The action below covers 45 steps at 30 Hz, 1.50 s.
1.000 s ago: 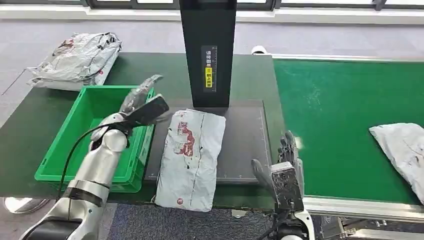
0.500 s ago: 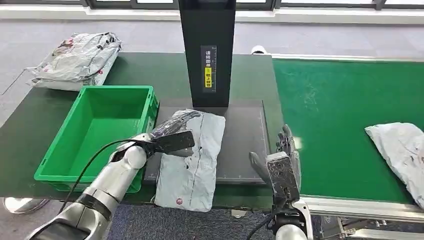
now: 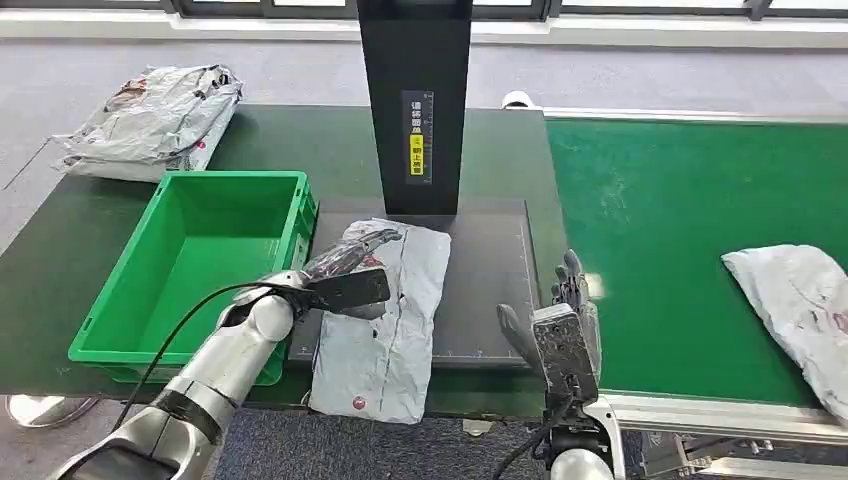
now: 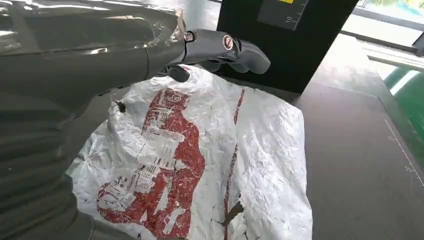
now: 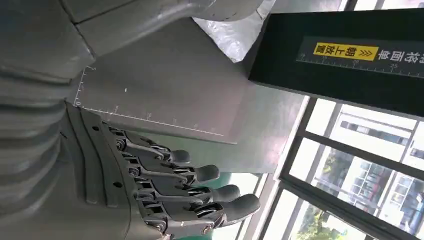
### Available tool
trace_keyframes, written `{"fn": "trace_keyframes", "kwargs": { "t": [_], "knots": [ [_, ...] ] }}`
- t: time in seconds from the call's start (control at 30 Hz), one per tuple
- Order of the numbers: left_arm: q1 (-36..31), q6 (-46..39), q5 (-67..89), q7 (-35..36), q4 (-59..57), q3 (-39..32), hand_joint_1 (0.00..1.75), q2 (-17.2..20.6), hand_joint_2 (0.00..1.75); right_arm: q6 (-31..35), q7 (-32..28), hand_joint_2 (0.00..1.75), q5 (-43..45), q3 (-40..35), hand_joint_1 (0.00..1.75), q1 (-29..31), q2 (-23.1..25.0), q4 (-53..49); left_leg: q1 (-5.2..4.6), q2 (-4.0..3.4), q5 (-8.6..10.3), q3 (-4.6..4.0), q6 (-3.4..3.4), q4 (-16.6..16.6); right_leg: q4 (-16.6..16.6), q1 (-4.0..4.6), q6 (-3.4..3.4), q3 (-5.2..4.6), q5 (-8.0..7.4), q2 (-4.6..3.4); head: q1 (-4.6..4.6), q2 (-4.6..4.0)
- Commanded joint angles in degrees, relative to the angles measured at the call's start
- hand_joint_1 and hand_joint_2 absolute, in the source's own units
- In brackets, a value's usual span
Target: Moved the parcel from conveyor to table for the left to box.
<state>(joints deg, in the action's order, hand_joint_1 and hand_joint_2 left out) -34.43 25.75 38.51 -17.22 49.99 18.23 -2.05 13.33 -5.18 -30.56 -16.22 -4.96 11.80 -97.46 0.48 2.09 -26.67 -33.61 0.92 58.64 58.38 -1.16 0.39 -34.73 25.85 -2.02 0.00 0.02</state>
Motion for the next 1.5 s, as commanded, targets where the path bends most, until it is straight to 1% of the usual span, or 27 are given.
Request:
{"fn": "trace_keyframes", "kwargs": {
  "t": [0.03,0.1,0.13,0.17,0.2,0.3,0.33,0.4,0.43,0.53,0.63,0.67,0.7,0.77,0.8,0.83,0.87,0.93,0.97,1.03,1.13,1.17,1.27,1.3,1.33,1.43,1.5],
  "knots": [
    [1.03,4.53,-3.50,0.17,0.26,7.09,0.00,4.56,1.75,-0.42,-0.43,1.75,0.76,1.25,0.00,3.11,-1.29,5.54,0.03,-0.27,0.03,0.16,-0.03,-0.14,-0.18,0.08,-0.06,0.15,-0.08,0.04,0.00,0.00],
    [1.61,4.24,-2.62,1.51,-0.50,9.48,0.00,5.80,1.75,-0.81,-0.65,1.75,1.12,0.86,0.00,3.64,-1.18,6.15,0.01,-0.29,0.00,0.17,-0.02,-0.13,-0.14,0.04,-0.04,0.13,-0.06,-0.06,0.00,-0.02],
    [1.69,4.36,-2.84,2.02,-1.73,10.07,0.07,5.87,1.75,-1.07,-0.63,1.75,1.20,0.71,0.00,4.08,-1.04,6.38,0.03,-0.42,0.05,0.27,-0.03,-0.26,-0.27,0.09,-0.07,0.22,-0.13,-0.03,0.00,-0.02],
    [1.88,4.18,-2.50,2.29,-2.68,10.78,0.86,6.05,1.75,-1.27,-0.56,1.75,1.23,0.55,0.00,4.44,-0.94,6.66,0.02,-0.26,0.00,0.14,-0.01,-0.10,-0.11,0.05,-0.04,0.11,-0.05,-0.05,0.00,0.00],
    [1.80,4.08,-1.47,2.57,-5.02,12.70,1.75,6.30,1.75,-1.84,-0.42,1.75,1.31,0.15,0.00,5.32,-0.98,7.52,0.02,-0.34,0.04,0.21,-0.02,-0.20,-0.21,0.07,-0.06,0.17,-0.10,-0.01,0.00,-0.02],
    [1.88,1.31,1.66,3.38,-10.95,16.67,1.75,6.10,1.75,-2.11,-0.48,1.75,1.61,-0.46,0.00,6.25,-1.09,8.92,0.02,-0.37,0.06,0.29,-0.03,-0.27,-0.28,0.09,-0.07,0.26,-0.12,0.01,0.00,0.00],
    [1.85,-0.43,5.86,7.50,-13.25,19.72,1.75,6.14,1.75,-2.64,-0.84,1.75,1.96,-0.71,0.00,6.46,-1.10,9.20,0.01,-0.24,0.01,0.23,-0.02,-0.15,-0.16,0.07,-0.03,0.22,-0.05,0.00,0.00,-0.02],
    [1.11,-5.81,8.67,7.56,-20.59,21.97,1.75,3.56,1.75,-2.58,-0.94,1.75,2.03,-0.54,0.00,7.59,-0.56,10.20,-0.01,-0.32,0.06,0.37,-0.04,-0.32,-0.31,0.06,-0.05,0.34,-0.10,0.04,0.00,-0.02],
    [0.31,-8.48,11.89,9.86,-22.84,24.88,1.75,3.56,1.75,-2.92,-1.56,1.75,2.37,-0.80,0.00,7.53,-0.84,10.39,-0.01,-0.21,0.02,0.30,-0.04,-0.20,-0.20,0.04,-0.03,0.29,-0.04,0.03,0.02,-0.02],
    [-0.81,-10.06,12.59,8.30,-26.55,25.75,1.75,3.26,1.75,-2.92,-2.34,1.75,2.89,-1.00,0.00,8.13,-0.82,11.63,-0.04,-0.14,0.02,0.49,-0.05,-0.23,-0.19,-0.03,-0.01,0.51,-0.02,0.05,-0.02,0.00],
    [-2.04,-10.28,13.90,9.11,-27.22,26.73,1.75,2.86,1.75,-2.80,-2.64,1.75,3.62,-0.53,0.00,9.20,-0.52,12.14,-0.02,-0.39,-0.10,0.67,-0.08,-0.28,-0.25,-0.01,0.01,0.79,0.02,-0.07,0.00,-0.02],
    [-2.38,-10.06,13.87,9.21,-27.42,26.69,1.75,2.67,1.75,-2.74,-2.62,1.75,3.69,-0.36,0.00,9.33,-0.46,12.11,0.01,-0.56,-0.16,0.50,-0.07,-0.33,-0.29,0.03,-0.06,0.92,0.00,-0.11,0.00,-0.02],
    [-3.20,-9.56,14.01,9.35,-27.69,26.83,1.75,2.36,1.75,-2.64,-2.56,1.75,3.80,-0.03,0.00,9.47,-0.43,11.99,-0.01,-0.23,-0.59,0.90,-0.07,-0.18,-0.11,0.00,-0.07,1.48,0.48,0.02,0.00,-0.02],
    [-3.91,-9.13,13.96,9.05,-28.09,26.89,1.75,2.19,1.75,-2.57,-2.55,1.75,3.82,0.26,0.00,9.38,-0.44,11.89,0.04,-0.36,-0.47,0.90,0.00,-0.34,-0.29,0.06,-0.11,1.45,0.33,0.04,0.02,0.00],
    [-4.16,-9.06,14.06,8.91,-28.16,27.03,1.75,2.15,1.75,-2.54,-2.54,1.75,3.81,0.40,0.00,9.28,-0.43,11.82,0.02,-0.16,-0.62,1.11,0.02,-0.17,-0.11,0.08,-0.14,1.71,0.56,0.11,0.00,-0.02],
    [-4.22,-9.11,14.11,8.89,-28.15,27.10,1.75,2.13,1.75,-2.51,-2.54,1.75,3.83,0.46,0.00,9.23,-0.42,11.79,0.05,-0.26,-0.52,0.95,0.02,-0.24,-0.21,0.13,-0.16,1.54,0.43,0.09,0.00,-0.02],
    [-4.31,-9.68,14.72,9.05,-28.31,27.56,1.75,1.97,1.75,-2.46,-2.53,1.75,3.83,0.72,0.00,9.00,-0.29,11.58,0.02,-0.13,-0.73,1.33,0.06,-0.12,-0.05,0.16,-0.16,1.91,0.68,0.10,0.00,-0.02],
    [-4.37,-10.99,15.46,9.94,-28.30,28.02,1.75,1.60,1.75,-2.33,-2.53,1.75,3.85,1.00,0.00,8.61,-0.22,11.25,0.05,-0.29,-0.51,1.12,0.07,-0.35,-0.29,0.20,-0.23,1.67,0.44,0.12,0.00,0.00],
    [-4.54,-12.19,16.08,10.60,-28.40,28.30,1.75,1.30,1.75,-2.22,-2.55,1.75,3.84,1.30,0.00,8.31,-0.14,10.99,0.02,-0.14,-0.71,1.46,0.10,-0.20,-0.08,0.17,-0.22,1.99,0.70,0.11,0.00,0.00],
    [-5.22,-14.98,16.85,12.53,-28.67,28.15,1.75,0.64,1.75,-1.83,-2.66,1.75,3.68,1.84,0.00,7.41,-0.06,10.04,-0.01,-0.14,-0.67,1.49,0.11,-0.32,-0.13,0.15,-0.26,1.99,0.69,0.15,0.00,-0.02],
    [-5.38,-14.84,16.85,12.67,-28.69,28.12,1.75,0.54,1.75,-1.80,-2.67,1.75,3.68,1.86,0.00,7.31,-0.11,9.94,0.01,-0.12,-0.69,1.61,0.14,-0.38,-0.15,0.17,-0.29,2.04,0.72,0.19,0.00,0.00],
    [-5.38,-14.84,16.85,12.67,-28.69,28.12,1.75,0.54,1.75,-1.80,-2.67,1.75,3.68,1.86,0.00,7.31,-0.11,9.94,0.04,-0.19,-0.56,1.37,0.15,-0.46,-0.25,0.20,-0.32,1.82,0.58,0.23,0.02,-0.02],
    [-5.39,-14.88,16.85,12.68,-28.71,28.09,1.75,0.62,1.75,-1.80,-2.67,1.75,3.67,1.86,0.00,7.31,-0.09,9.92,0.03,-0.15,-0.70,1.50,0.18,-0.35,-0.10,0.19,-0.30,1.97,0.77,0.18,0.00,0.00],
    [-5.39,-14.88,16.85,12.68,-28.71,28.09,1.75,0.62,1.75,-1.80,-2.67,1.75,3.67,1.86,0.00,7.31,-0.09,9.92,0.04,-0.22,-0.58,1.32,0.18,-0.43,-0.19,0.19,-0.32,1.77,0.64,0.19,0.00,0.00],
    [-5.35,-15.21,17.08,12.75,-28.66,28.25,1.75,0.66,1.75,-1.74,-2.70,1.75,3.61,1.88,0.00,7.29,-0.05,9.89,0.03,-0.14,-0.71,1.51,0.19,-0.35,-0.10,0.18,-0.32,1.97,0.80,0.19,0.02,0.00],
    [-6.94,-23.69,18.14,16.04,-26.39,26.75,1.75,0.79,1.75,-0.70,-2.98,1.75,3.13,2.76,0.00,4.87,-0.19,7.58,0.06,-0.24,-0.54,1.27,0.18,-0.48,-0.26,0.21,-0.33,1.75,0.60,0.21,0.00,0.00],
    [-8.65,-29.65,16.22,16.87,-22.57,22.10,1.75,1.12,1.75,0.20,-3.15,1.75,2.78,3.53,0.00,1.99,-0.41,4.88,0.07,-0.05,-0.68,1.44,0.19,-0.33,-0.12,0.23,-0.33,1.95,0.78,0.33,0.00,0.00]
  ]
}}
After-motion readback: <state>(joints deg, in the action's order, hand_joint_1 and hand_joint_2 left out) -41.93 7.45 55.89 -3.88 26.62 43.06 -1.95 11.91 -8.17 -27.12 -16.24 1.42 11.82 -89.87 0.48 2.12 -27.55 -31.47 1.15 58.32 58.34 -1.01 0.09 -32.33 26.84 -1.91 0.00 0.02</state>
